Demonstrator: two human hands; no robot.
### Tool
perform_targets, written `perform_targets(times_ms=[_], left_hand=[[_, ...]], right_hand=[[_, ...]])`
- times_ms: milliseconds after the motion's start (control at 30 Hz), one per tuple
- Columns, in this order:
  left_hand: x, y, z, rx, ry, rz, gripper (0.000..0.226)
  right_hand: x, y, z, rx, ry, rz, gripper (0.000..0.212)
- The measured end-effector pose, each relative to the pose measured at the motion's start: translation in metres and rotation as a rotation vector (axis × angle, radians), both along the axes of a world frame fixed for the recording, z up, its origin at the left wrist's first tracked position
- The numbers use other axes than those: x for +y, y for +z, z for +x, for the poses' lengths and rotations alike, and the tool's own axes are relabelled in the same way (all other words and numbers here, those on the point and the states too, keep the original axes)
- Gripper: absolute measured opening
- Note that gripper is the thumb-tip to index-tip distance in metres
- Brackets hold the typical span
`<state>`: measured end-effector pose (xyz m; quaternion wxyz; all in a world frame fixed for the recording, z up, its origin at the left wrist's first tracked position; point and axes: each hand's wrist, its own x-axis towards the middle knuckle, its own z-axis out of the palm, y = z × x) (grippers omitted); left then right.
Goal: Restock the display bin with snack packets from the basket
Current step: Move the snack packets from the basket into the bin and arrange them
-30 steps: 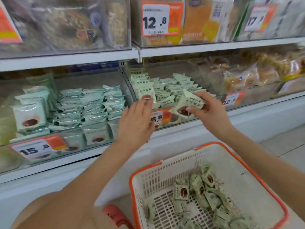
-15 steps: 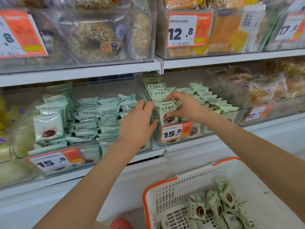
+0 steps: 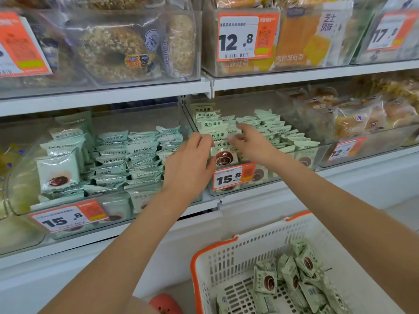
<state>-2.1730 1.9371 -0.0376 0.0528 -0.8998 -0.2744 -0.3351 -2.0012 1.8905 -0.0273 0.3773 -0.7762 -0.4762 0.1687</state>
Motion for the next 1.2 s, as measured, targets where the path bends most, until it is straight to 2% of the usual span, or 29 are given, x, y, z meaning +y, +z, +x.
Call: perform_targets(times_ms=[100, 167, 233, 300, 433, 500, 600, 700, 800, 933, 1033, 1133, 1200], left_hand=[[-0.015, -0.011, 0.007, -0.068, -0.177, 0.194, 0.011], [-0.033, -0.031, 0.018, -0.019, -0.298, 0.266, 0.008], [-0.052, -0.067, 0.027, 0.080, -0.393, 0.254, 0.015], [-0.070, -0.116, 0.032, 0.288, -0.475, 0.144, 0.028], [-0.101, -0.199, 0.031, 0.750, -0.416, -0.203, 0.034], [-0.110, -0.232, 0.029, 0.852, -0.344, -0.366, 0.043], [-0.117, -0.269, 0.029, 0.816, -0.271, -0.537, 0.052], [-0.119, -0.298, 0.036, 0.887, -0.255, -0.617, 0.039], [-0.120, -0.318, 0.051, 0.945, -0.235, -0.689, 0.037], [-0.124, -0.346, 0.067, 0.950, -0.185, -0.893, 0.045], [-0.124, -0.362, 0.077, 0.763, -0.048, -1.204, 0.058], [-0.119, -0.369, 0.085, 0.452, 0.163, -1.705, 0.065], [-0.114, -0.374, 0.087, 0.400, 0.202, -1.840, 0.060]], right_hand=[[-0.032, 0.003, 0.003, 0.119, -0.241, 0.375, 0.037], [-0.067, -0.011, -0.002, 0.142, -0.345, 0.672, 0.018], [-0.104, -0.050, -0.010, 0.102, -0.396, 0.763, 0.020], [-0.138, -0.107, -0.017, 0.080, -0.405, 0.607, 0.024], [-0.192, -0.238, -0.014, 0.146, -0.334, -0.091, 0.025], [-0.210, -0.287, -0.012, 0.195, -0.313, -0.386, 0.038], [-0.219, -0.334, -0.008, 0.138, -0.240, -0.652, 0.069], [-0.211, -0.359, -0.005, 0.077, -0.191, -0.756, 0.084], [-0.199, -0.378, 0.000, 0.095, -0.148, -0.806, 0.093], [-0.182, -0.398, 0.002, 0.153, -0.245, -0.638, 0.092], [-0.167, -0.399, 0.003, 0.058, -0.234, -0.677, 0.080], [-0.163, -0.400, 0.000, 0.045, -0.281, -0.664, 0.055], [-0.165, -0.402, -0.001, 0.066, -0.357, -0.579, 0.038]])
